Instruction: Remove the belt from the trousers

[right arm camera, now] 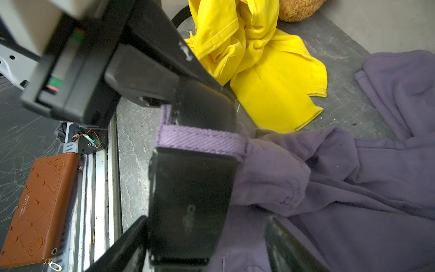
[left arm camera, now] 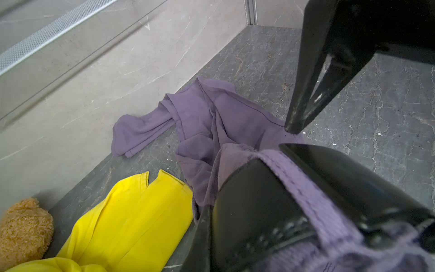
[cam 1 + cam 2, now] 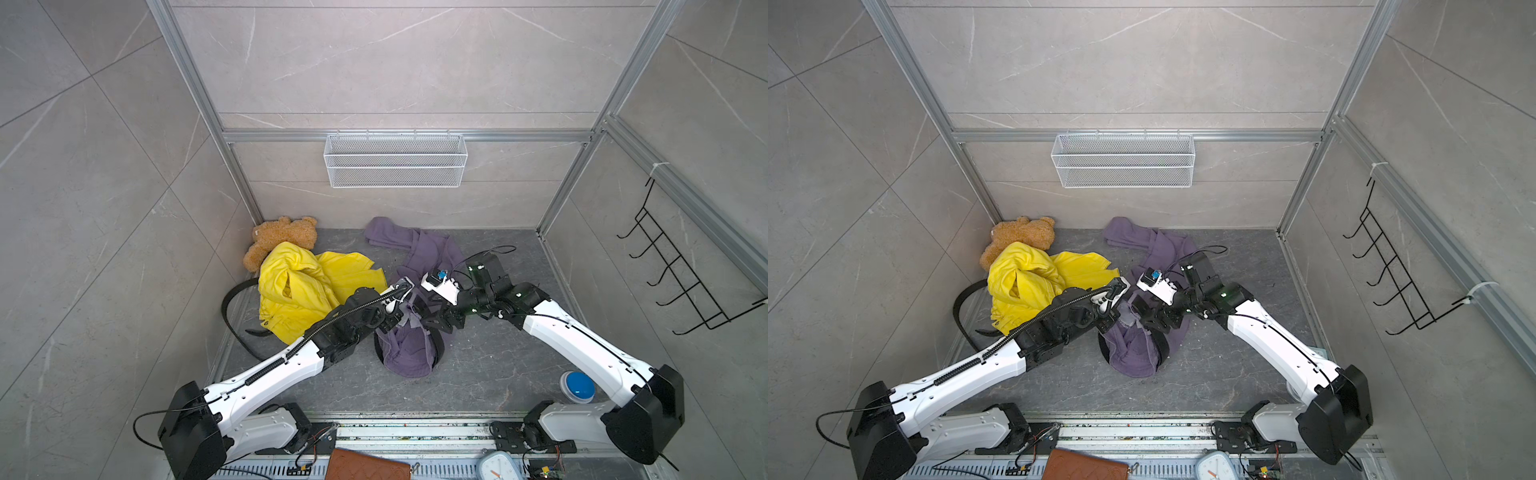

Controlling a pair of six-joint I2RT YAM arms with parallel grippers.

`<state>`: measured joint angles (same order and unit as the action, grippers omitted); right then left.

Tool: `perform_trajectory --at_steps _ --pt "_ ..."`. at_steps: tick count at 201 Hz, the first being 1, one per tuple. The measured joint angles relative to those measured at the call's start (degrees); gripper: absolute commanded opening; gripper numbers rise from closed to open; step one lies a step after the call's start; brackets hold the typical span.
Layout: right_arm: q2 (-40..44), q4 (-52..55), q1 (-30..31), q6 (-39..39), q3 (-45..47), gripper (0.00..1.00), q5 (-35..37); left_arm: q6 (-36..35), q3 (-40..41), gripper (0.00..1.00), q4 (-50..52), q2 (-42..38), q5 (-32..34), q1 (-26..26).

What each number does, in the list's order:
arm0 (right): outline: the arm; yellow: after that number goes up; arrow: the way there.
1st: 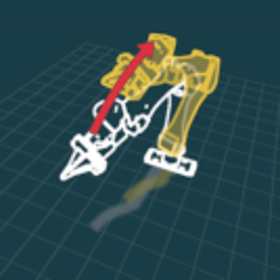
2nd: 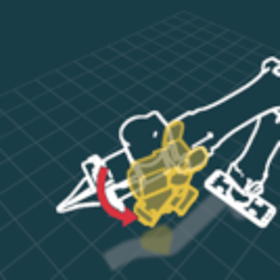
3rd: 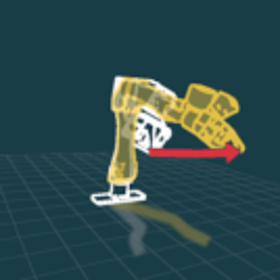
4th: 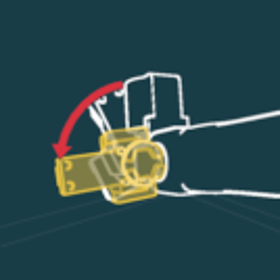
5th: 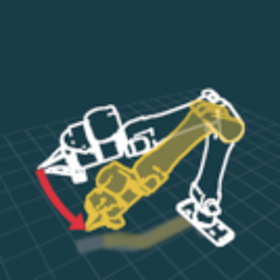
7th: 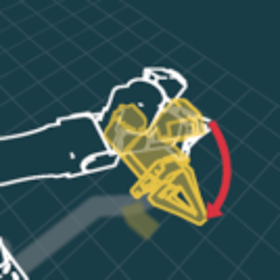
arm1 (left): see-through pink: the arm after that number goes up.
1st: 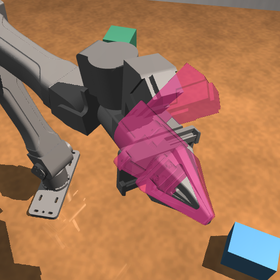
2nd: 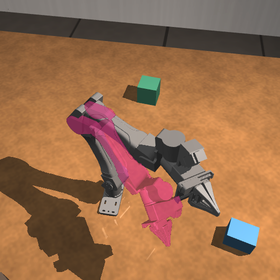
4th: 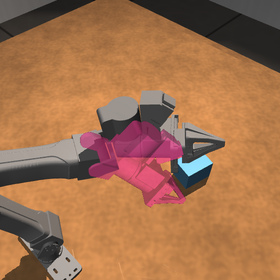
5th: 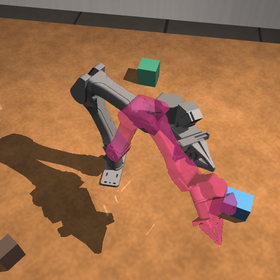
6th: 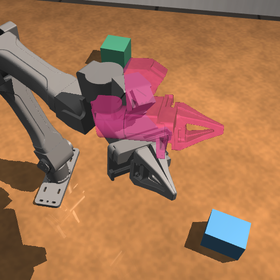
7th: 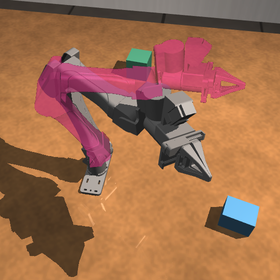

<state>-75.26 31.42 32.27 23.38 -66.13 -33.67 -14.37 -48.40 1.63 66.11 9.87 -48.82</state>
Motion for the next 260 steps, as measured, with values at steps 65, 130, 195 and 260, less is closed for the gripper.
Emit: perform_trajectory --at_steps 65,130,195,260 --pt "2.2 -3.0 0.0 -7.4 2.8 0.72 -2.4 7.5 -0.5 0.0 5.8 0.9 1.9 -0.1" --pt "-5.2 -5.7 0.0 -15.8 9.0 0.53 1.5 15.9 0.9 0.0 4.8 6.0 3.3 -0.7" --pt "-12.6 -9.4 0.2 -15.4 7.8 0.48 2.4 17.0 7.9 0.0 -1.6 6.7 0.4 -1.0" --pt "-14.4 -1.8 -1.2 -8.0 0.5 0.73 -4.2 16.9 8.0 0.0 -5.7 7.6 -1.4 -1.7"
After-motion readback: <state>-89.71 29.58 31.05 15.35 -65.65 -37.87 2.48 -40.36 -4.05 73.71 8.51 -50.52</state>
